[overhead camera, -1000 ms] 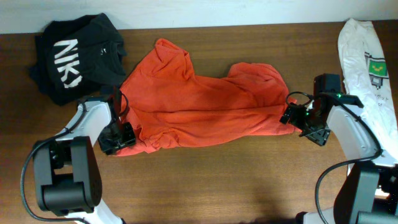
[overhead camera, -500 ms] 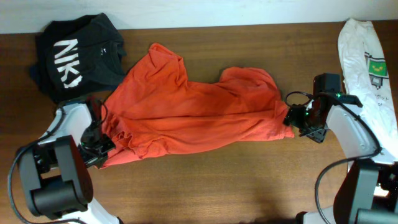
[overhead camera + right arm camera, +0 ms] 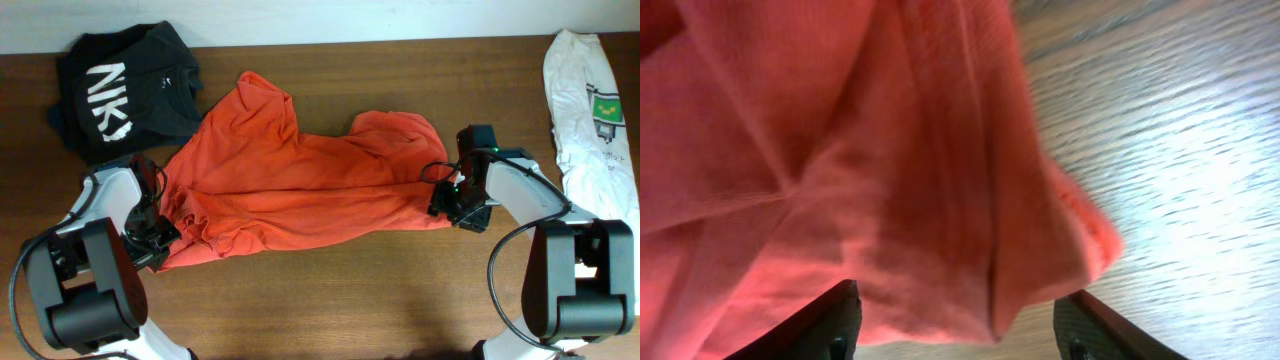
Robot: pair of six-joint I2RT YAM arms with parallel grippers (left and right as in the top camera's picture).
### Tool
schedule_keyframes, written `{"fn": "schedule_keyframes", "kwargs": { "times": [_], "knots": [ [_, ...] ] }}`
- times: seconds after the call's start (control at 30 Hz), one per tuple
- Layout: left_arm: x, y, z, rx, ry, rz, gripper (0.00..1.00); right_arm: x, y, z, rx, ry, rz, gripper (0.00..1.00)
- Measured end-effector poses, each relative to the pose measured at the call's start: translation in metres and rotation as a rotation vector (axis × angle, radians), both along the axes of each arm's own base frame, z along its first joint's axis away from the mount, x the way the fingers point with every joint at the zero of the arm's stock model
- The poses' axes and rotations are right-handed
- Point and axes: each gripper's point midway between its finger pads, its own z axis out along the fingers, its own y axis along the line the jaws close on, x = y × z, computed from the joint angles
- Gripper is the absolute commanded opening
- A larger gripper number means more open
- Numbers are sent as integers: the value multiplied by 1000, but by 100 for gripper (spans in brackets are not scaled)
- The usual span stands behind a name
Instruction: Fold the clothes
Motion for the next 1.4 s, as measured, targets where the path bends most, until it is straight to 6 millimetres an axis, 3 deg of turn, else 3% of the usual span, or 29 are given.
{"fn": "schedule_keyframes", "kwargs": {
  "times": [0.03,0.1,0.17,0.27,0.37,0.5,0.6,0.63,0.67,0.7,0.97,1.1,1.17,1.23,1.27,1.3,1.4],
  "knots": [
    [0,0,0,0,0,0,1,1,-3,-2,-19,-8,-1,48],
    [0,0,0,1,0,0,0,0,-9,-9,-54,-18,1,20],
    [0,0,0,2,-1,-1,1,2,-11,-11,-64,-30,0,4],
    [-1,0,0,2,3,-1,0,5,-11,-11,-67,-40,-1,4],
    [-13,1,9,7,65,-5,1,-12,-16,-3,-66,49,-13,4],
    [-20,6,31,55,124,27,0,-28,-48,30,-112,170,-129,4],
    [-29,6,38,71,166,51,1,-52,-60,37,-132,268,-177,4],
    [-30,6,39,72,168,54,3,-53,-62,37,-140,274,-181,11],
    [-31,6,39,74,171,57,34,-55,-63,38,-147,281,-184,62],
    [-33,6,41,76,180,61,99,-57,-63,38,-153,289,-189,100],
    [-35,5,43,66,194,47,99,-59,-68,39,-183,296,-192,99],
    [-15,5,56,80,109,31,99,-58,-68,39,-182,290,-194,99],
    [11,-20,68,25,-43,-76,99,-53,-67,37,-172,271,-197,99],
    [33,-59,75,-74,-156,-205,99,-51,-65,37,-160,261,-199,99],
    [44,-97,76,-164,-208,-306,99,-50,-64,36,-155,261,-200,99],
    [46,-116,75,-204,-218,-351,99,-50,-64,36,-153,261,-199,99],
    [51,-142,67,-266,-228,-392,95,-51,-64,36,-151,261,-181,99]
  ]
}}
